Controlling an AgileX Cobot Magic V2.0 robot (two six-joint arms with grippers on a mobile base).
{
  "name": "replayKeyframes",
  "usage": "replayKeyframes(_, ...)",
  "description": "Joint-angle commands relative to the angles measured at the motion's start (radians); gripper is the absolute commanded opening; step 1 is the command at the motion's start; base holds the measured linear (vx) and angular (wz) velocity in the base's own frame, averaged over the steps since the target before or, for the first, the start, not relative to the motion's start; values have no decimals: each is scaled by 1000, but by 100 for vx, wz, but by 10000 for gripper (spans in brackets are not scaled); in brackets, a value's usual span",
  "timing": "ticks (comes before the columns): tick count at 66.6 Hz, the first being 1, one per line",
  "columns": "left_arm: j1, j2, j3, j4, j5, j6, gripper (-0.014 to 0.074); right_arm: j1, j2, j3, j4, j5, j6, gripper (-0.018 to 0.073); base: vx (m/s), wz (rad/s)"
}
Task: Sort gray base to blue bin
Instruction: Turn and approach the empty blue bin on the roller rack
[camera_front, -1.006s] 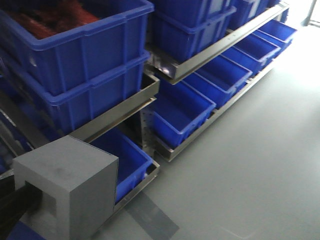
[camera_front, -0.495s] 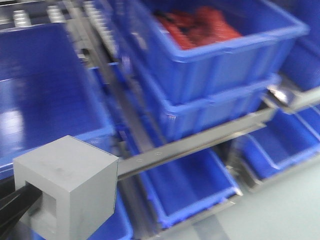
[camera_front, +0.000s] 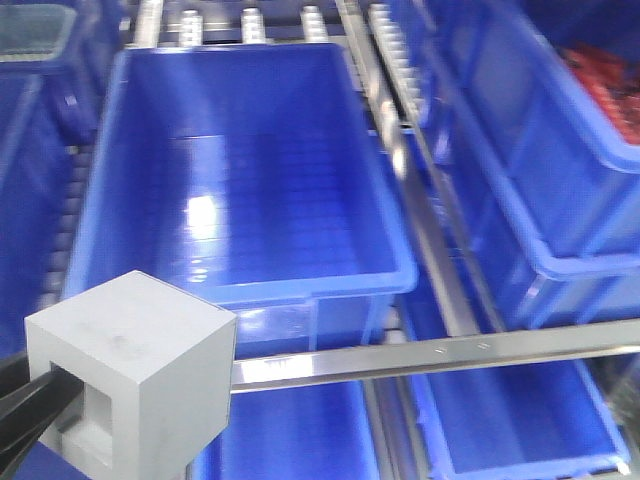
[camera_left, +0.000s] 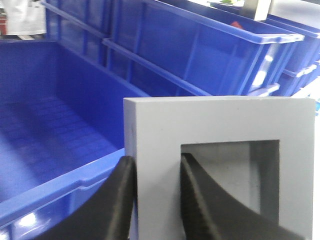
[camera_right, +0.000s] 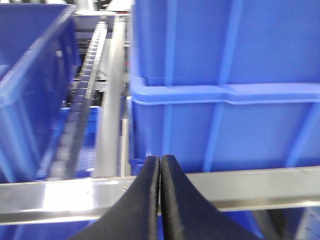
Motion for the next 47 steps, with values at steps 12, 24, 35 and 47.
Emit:
replayKeyframes(12,-6,3,-34,-3,-112,-6,-6,2,10,17,-7,-79,-7,-9,3,26)
replayKeyframes(24,-6,3,-34,-3,-112,-6,-6,2,10,17,-7,-79,-7,-9,3,15)
replayKeyframes(35,-6,3,-34,-3,-112,-6,-6,2,10,17,-7,-79,-7,-9,3,8)
replayKeyframes(47,-6,3,-34,-3,-112,-6,-6,2,10,17,-7,-79,-7,-9,5,3)
